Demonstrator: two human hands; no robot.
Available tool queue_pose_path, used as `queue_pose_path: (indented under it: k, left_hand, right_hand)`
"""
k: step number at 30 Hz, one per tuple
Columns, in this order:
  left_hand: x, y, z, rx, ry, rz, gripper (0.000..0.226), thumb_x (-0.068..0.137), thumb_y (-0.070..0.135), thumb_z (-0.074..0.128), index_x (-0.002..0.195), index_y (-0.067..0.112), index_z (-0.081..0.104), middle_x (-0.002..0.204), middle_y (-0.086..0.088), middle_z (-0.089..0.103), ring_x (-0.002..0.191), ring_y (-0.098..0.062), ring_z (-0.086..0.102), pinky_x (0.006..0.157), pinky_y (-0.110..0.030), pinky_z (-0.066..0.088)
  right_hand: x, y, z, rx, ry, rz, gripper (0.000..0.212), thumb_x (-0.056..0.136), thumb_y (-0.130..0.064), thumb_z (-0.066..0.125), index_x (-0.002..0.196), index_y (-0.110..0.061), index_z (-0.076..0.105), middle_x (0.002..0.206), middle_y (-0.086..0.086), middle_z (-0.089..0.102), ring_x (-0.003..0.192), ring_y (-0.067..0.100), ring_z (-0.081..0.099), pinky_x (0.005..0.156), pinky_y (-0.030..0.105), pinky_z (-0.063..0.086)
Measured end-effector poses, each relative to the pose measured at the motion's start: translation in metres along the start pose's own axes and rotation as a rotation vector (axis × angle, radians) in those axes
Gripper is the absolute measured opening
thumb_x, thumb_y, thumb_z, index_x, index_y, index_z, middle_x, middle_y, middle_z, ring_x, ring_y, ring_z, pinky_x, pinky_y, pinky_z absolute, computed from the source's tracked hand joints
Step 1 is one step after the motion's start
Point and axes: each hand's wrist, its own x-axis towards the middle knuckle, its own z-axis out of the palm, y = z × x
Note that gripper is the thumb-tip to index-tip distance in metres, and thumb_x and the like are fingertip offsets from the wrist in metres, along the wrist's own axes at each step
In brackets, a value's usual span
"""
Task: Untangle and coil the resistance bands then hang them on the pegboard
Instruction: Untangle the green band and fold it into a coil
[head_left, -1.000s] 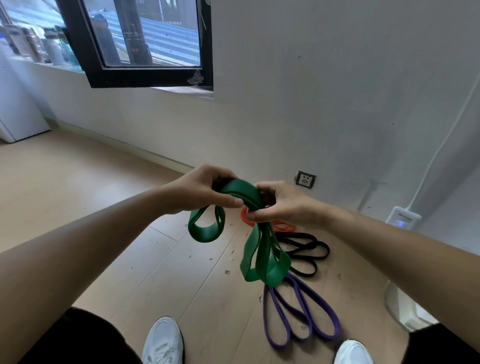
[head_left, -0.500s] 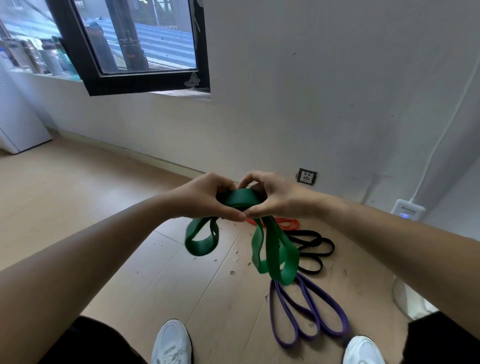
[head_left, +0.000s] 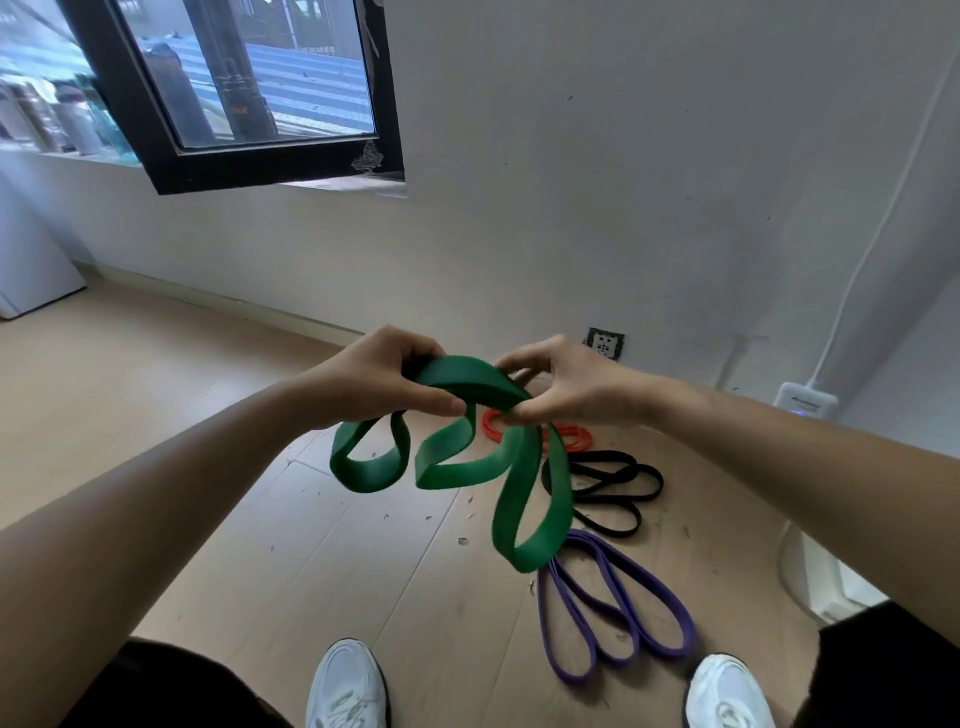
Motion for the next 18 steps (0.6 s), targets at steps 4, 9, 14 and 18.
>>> queue_pose_path:
  k: [4,9,14,18]
  left_hand:
    - [0.000,-0.002,0.001,-0.006,-0.067,-0.024,0.035,0.062,0.048,0.085,0.084,0.022,0.077,0.072,-0.016,0.063,0.064,-0.024,0.055,0.065,-0.042,0.042]
    - [0.001,0.000,0.004,-0.075,-0.051,-0.051,0.068,0.062,0.053,0.087,0.103,0.001,0.073,0.078,-0.018,0.056,0.070,-0.025,0.049,0.070,-0.043,0.037]
    - [0.000,0.002,0.002,-0.183,-0.055,-0.053,0.083,0.053,0.055,0.093,0.109,-0.002,0.071,0.084,-0.016,0.060,0.075,-0.028,0.055,0.072,-0.042,0.043]
    - [0.000,0.004,0.005,-0.223,0.002,-0.041,0.051,0.062,0.034,0.090,0.102,0.004,0.076,0.079,-0.012,0.064,0.074,-0.026,0.057,0.068,-0.036,0.044]
  right_hand:
    - [0.002,-0.011,-0.009,-0.141,0.050,-0.046,0.034,0.083,-0.007,0.072,0.116,-0.016,0.072,0.102,-0.002,0.074,0.087,0.004,0.070,0.084,0.031,0.058]
    - [0.007,-0.005,-0.012,-0.096,0.050,-0.039,0.022,0.085,-0.008,0.075,0.106,-0.012,0.069,0.087,0.009,0.073,0.076,0.023,0.071,0.077,0.046,0.059]
    - [0.006,0.005,0.003,0.200,-0.049,0.007,0.039,0.088,-0.011,0.075,0.126,-0.015,0.067,0.106,0.014,0.074,0.100,0.030,0.070,0.094,0.040,0.058]
    - [0.006,0.005,0.008,0.425,-0.176,0.052,0.043,0.091,0.004,0.063,0.131,-0.010,0.063,0.114,0.009,0.072,0.107,0.016,0.068,0.092,0.026,0.054]
